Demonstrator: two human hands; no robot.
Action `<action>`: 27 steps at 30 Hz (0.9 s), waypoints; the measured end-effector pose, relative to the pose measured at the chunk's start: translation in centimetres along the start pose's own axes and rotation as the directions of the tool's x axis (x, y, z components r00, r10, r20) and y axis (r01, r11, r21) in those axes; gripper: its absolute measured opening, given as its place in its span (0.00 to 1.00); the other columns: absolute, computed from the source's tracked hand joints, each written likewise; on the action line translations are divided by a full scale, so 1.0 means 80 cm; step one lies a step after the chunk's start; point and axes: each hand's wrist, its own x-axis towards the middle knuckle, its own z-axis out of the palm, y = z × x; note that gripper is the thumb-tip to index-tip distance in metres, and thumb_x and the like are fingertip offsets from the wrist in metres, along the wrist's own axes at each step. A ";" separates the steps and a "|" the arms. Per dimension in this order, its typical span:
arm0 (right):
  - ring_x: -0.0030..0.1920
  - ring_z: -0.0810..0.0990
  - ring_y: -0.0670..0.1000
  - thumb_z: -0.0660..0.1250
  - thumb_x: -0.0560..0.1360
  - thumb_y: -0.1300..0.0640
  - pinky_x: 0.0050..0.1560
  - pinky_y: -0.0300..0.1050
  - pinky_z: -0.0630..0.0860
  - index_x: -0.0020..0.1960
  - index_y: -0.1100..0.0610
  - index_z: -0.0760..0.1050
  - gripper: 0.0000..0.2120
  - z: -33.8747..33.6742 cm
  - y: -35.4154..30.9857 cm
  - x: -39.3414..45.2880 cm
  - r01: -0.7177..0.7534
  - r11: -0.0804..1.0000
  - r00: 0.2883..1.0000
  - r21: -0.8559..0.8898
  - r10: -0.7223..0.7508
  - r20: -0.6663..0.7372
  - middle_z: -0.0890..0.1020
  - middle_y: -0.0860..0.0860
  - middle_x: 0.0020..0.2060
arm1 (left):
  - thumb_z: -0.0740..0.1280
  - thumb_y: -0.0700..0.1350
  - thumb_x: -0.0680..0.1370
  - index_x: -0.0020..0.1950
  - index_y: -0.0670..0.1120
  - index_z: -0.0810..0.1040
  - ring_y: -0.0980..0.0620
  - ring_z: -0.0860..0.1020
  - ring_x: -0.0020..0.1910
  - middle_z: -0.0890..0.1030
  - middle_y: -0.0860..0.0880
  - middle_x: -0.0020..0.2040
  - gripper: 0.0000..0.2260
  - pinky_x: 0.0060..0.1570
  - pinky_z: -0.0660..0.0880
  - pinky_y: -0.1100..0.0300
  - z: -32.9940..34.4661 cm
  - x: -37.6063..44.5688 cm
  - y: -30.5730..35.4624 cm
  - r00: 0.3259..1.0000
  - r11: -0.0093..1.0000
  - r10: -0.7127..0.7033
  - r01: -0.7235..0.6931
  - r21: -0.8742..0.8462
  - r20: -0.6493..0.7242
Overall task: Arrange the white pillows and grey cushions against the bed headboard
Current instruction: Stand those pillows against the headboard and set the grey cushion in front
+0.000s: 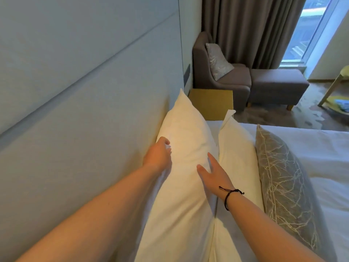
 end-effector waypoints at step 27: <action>0.76 0.54 0.56 0.51 0.78 0.40 0.75 0.54 0.55 0.73 0.44 0.60 0.24 -0.012 0.089 -0.014 0.037 0.742 0.998 -0.669 -0.064 -0.017 0.61 0.53 0.76 | 0.60 0.40 0.78 0.58 0.46 0.69 0.40 0.75 0.41 0.72 0.44 0.45 0.09 0.36 0.69 0.51 -0.005 0.095 0.031 0.965 0.677 0.261 -0.164 0.718 -0.027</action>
